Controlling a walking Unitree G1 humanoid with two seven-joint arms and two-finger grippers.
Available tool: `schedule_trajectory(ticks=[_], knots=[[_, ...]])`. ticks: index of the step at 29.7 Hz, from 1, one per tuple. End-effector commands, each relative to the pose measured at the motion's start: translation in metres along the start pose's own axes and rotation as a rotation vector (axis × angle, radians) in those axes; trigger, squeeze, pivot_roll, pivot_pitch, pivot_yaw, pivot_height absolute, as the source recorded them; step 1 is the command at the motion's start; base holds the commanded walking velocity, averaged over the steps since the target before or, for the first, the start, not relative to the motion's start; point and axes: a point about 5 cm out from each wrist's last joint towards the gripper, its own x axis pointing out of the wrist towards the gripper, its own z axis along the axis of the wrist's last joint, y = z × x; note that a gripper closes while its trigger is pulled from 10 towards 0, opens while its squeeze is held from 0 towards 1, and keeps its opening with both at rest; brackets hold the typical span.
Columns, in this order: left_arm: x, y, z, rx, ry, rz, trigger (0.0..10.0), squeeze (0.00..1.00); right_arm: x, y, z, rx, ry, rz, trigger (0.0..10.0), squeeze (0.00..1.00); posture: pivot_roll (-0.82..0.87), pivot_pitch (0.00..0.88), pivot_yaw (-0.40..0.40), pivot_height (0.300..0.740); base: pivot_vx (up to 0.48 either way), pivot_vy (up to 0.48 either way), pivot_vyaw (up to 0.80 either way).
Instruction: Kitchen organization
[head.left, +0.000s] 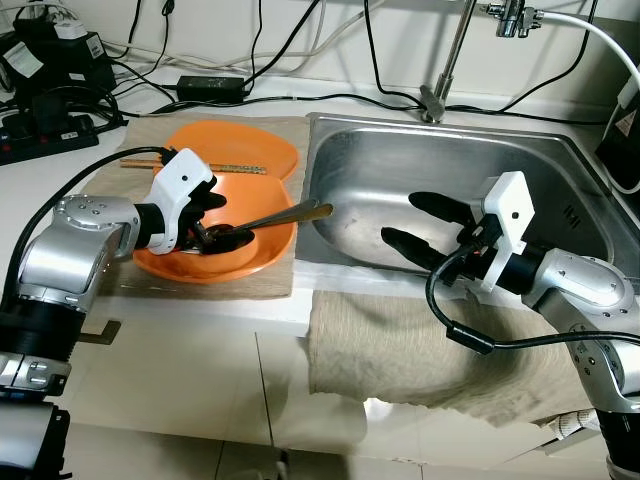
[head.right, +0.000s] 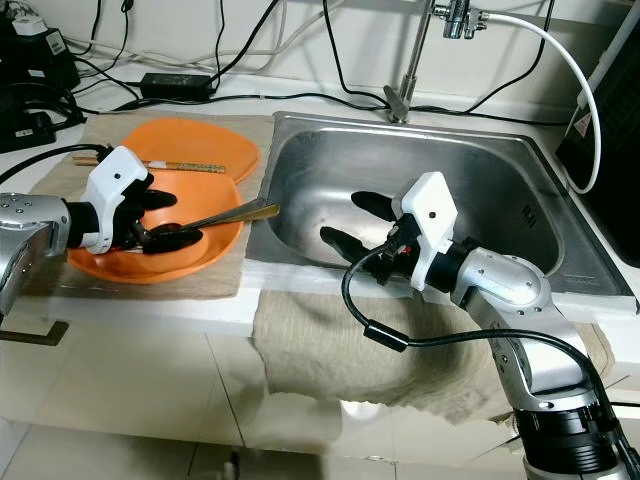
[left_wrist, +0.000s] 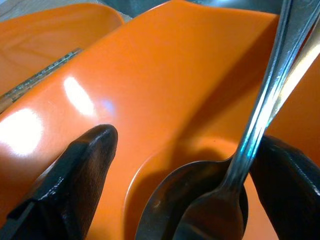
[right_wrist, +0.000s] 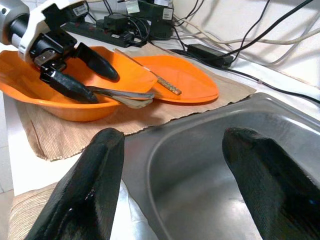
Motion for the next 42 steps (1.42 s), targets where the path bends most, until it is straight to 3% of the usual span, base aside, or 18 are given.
schedule_trajectory(ticks=[1,2,3,4,5,42], knots=[[0.002,0.001,0.003,0.023,0.01,0.001,10.0,0.0,0.001,0.002,0.002,-0.007,0.001,0.03,10.0,0.0,-0.03,0.0,-0.02,0.74,0.0,0.0,0.0],[0.002,0.0,0.003,0.017,0.003,-0.005,5.0,0.0,0.001,0.003,0.002,-0.008,0.002,0.031,10.0,0.0,-0.03,0.0,-0.022,0.74,0.0,0.0,0.0],[0.002,0.0,0.004,0.015,-0.001,-0.008,3.0,0.0,0.001,0.003,0.002,-0.008,0.003,0.032,10.0,0.0,-0.03,0.0,-0.022,0.74,0.0,0.0,0.0],[0.002,0.0,0.004,0.013,-0.003,-0.01,3.0,0.0,0.001,0.003,0.002,-0.008,0.003,0.033,10.0,0.0,-0.03,0.0,-0.023,0.74,0.0,0.0,0.0],[0.002,0.0,0.004,0.013,-0.005,-0.014,0.0,0.0,0.001,0.003,0.002,-0.009,0.004,0.036,10.0,0.0,-0.03,0.0,-0.024,0.74,0.0,0.0,0.0],[-0.005,-0.009,0.018,0.021,-0.098,-0.062,0.0,0.0,0.002,0.002,0.001,-0.023,0.01,0.038,10.0,0.0,-0.03,0.0,-0.026,0.74,0.0,0.0,0.0]])
